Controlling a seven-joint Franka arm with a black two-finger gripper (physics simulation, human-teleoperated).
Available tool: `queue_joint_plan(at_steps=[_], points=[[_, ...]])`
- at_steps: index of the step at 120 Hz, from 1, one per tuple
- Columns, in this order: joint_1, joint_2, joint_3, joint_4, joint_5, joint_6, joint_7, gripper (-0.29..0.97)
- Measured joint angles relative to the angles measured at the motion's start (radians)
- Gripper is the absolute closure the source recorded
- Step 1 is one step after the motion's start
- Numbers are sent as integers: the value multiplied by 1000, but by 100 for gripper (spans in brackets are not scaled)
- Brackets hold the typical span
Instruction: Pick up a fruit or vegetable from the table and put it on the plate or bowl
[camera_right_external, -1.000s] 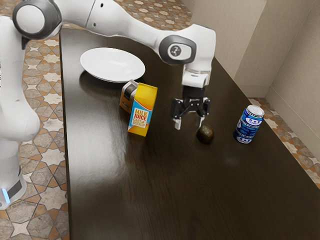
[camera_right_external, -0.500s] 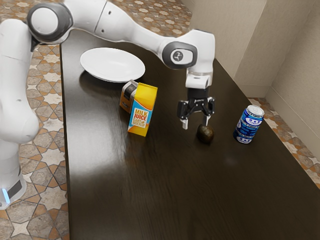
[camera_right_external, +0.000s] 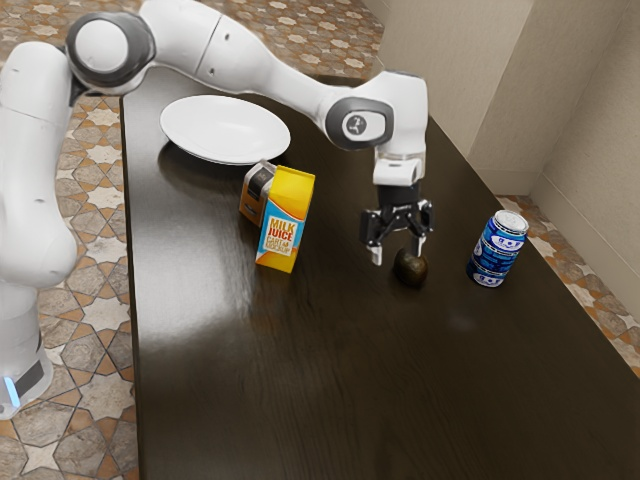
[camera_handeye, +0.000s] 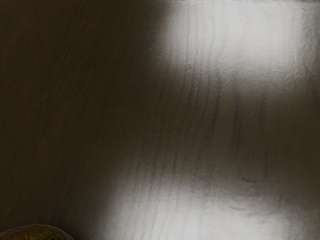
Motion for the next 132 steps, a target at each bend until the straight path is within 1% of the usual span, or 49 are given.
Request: queue_joint_plan(at_steps=[30, 47, 52, 74, 92, 107, 132], points=[[-10, -18, 41, -5, 12, 74, 4, 3], [-29, -32, 70, -5, 62, 141, 5, 2], [-33, -36, 79, -5, 71, 160, 5, 0], [-38, -41, 89, 0, 106, 226, 7, 2], [-39, -61, 92, 2, 117, 267, 7, 2], [-76, -90, 126, 26, 121, 295, 8, 3], [-83, -107, 136, 54, 128, 331, 8, 3]])
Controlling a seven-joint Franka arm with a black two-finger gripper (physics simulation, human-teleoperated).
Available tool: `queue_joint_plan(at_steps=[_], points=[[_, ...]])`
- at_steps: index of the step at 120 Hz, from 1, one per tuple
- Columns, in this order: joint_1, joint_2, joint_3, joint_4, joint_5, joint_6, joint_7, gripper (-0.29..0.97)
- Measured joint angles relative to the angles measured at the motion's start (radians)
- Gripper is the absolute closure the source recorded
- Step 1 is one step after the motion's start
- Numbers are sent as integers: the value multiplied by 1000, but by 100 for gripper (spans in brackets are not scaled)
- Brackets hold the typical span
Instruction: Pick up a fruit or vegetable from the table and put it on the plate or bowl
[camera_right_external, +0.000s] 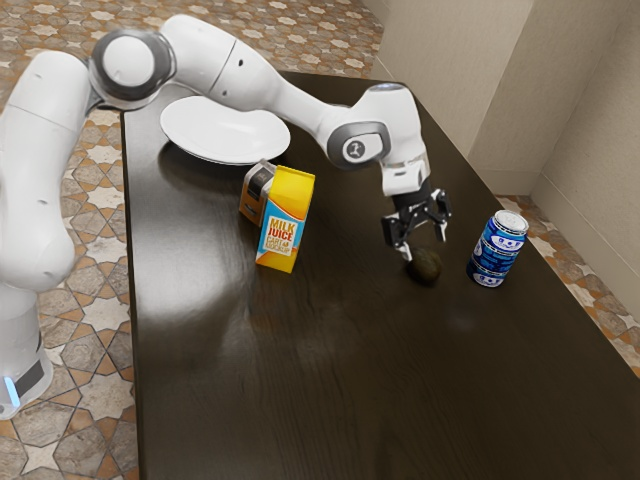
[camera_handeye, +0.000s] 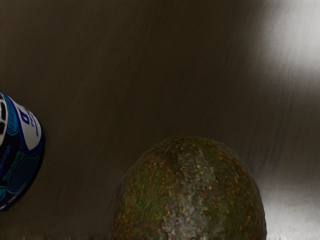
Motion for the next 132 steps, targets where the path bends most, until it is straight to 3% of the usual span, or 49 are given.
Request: queue_joint_plan(at_steps=[97, 119, 132], points=[[-55, -101, 34, 35, -3, 52, -8, 4], [-58, -101, 41, 42, 0, 72, -9, 30], [-57, -86, 40, 44, 1, 81, -12, 36]])
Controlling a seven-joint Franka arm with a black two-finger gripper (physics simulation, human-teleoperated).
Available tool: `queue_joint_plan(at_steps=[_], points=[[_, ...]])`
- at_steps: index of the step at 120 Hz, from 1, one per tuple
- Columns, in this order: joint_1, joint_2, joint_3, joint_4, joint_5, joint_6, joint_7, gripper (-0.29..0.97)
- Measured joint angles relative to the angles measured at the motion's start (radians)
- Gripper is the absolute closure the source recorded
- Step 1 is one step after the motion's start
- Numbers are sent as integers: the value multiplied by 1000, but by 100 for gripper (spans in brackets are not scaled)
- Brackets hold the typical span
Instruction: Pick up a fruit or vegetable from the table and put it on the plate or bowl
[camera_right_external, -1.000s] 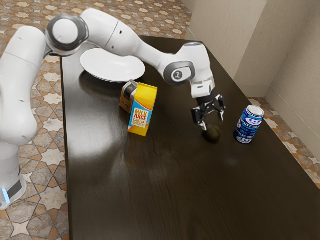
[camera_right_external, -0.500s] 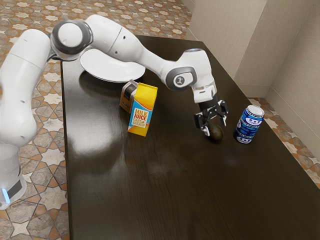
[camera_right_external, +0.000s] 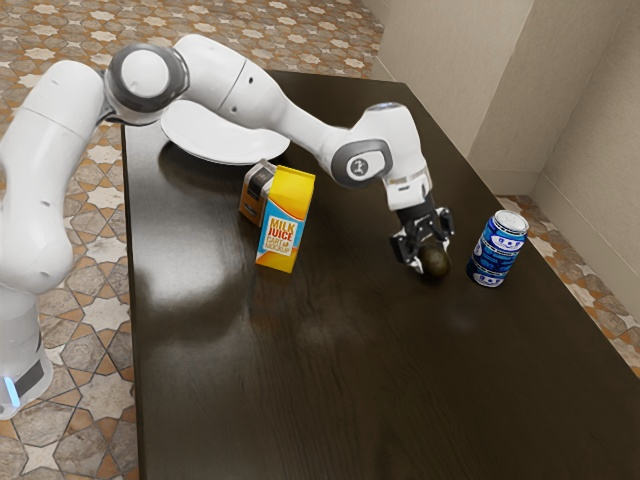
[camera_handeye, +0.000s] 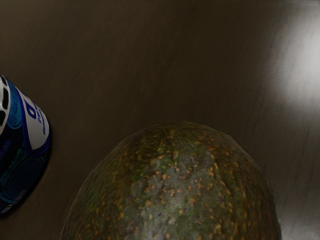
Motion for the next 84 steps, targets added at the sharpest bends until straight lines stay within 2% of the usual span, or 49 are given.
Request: queue_joint_plan(at_steps=[16, 56, 84], points=[[6, 31, -9, 26, -2, -47, -4, 36], [40, 171, -10, 81, -8, -282, -10, 35], [151, 280, -1, 109, -10, -421, -11, 35]])
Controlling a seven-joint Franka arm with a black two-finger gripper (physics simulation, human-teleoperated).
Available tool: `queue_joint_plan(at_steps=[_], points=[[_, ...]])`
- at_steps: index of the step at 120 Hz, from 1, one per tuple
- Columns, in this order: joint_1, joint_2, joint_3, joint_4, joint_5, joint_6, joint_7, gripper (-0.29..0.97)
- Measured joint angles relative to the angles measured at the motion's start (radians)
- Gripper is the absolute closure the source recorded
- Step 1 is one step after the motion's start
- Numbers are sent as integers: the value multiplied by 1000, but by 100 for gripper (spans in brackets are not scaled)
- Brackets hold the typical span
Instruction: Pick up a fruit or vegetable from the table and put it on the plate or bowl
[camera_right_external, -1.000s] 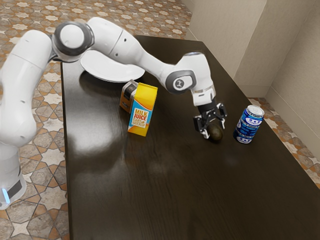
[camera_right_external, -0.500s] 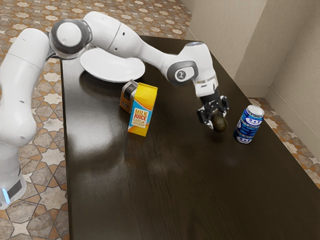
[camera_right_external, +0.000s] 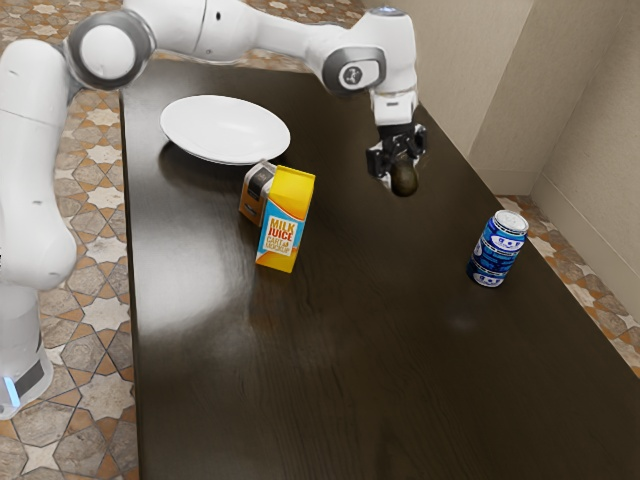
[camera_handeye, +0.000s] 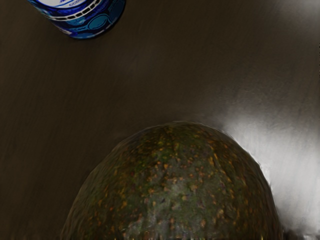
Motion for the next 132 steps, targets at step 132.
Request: queue_joint_plan(at_steps=[132], points=[[366, 269, 256, -102, -66, -296, 5, 36]])
